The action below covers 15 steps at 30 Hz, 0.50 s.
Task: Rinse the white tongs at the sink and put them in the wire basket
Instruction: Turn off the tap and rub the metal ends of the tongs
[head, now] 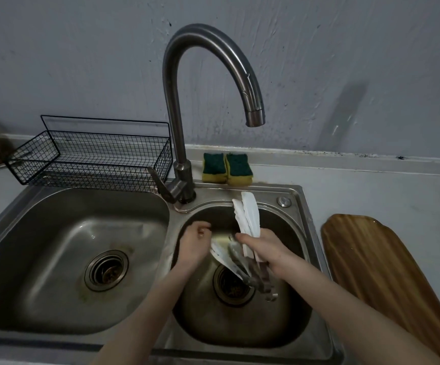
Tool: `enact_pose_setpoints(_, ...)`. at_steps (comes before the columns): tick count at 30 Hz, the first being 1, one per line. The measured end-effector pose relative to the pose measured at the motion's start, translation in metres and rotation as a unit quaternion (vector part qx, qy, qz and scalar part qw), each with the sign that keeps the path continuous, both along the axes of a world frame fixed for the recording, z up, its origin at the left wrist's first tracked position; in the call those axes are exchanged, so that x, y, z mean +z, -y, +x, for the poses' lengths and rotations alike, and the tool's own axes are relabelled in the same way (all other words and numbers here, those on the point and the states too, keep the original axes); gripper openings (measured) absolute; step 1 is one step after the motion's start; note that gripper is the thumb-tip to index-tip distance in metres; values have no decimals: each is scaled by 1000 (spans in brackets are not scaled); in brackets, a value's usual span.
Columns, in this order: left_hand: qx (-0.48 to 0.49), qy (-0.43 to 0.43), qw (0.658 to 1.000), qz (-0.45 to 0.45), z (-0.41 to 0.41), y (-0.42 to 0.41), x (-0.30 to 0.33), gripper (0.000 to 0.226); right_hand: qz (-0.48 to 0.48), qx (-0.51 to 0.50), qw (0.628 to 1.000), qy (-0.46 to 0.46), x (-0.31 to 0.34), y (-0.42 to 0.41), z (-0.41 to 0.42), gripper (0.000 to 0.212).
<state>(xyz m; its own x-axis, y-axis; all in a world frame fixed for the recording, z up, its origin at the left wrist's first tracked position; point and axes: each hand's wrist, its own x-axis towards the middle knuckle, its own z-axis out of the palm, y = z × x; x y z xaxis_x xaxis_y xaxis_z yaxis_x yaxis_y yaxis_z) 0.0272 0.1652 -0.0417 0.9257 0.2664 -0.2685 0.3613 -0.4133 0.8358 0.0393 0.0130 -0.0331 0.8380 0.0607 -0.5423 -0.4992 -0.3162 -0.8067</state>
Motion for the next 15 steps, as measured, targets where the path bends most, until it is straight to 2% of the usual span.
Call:
enact_pose_setpoints(4,-142,-43,986,-72,-9,24,-1,41,89,-77,986,-116,-1,-1,3,44)
enact_pose_setpoints(8,-241,-77,959,-127,-15,27,4,57,208,-195,944,-164,-4,0,6,25)
enact_pose_setpoints(10,-292,-84,945,-124,-17,25,5,52,233,-237,927,-174,-5,1,7,12)
enact_pose_setpoints(12,-339,-94,930,-106,-19,26,9,30,231,-245,923,-186,-2,-1,3,7)
enact_pose_setpoints(13,-352,-99,925,-101,-19,28,10,28,215,-239,928,-187,0,-3,1,7)
enact_pose_setpoints(15,-378,-101,915,-100,-20,27,7,39,194,-227,935,-189,4,-5,-3,16)
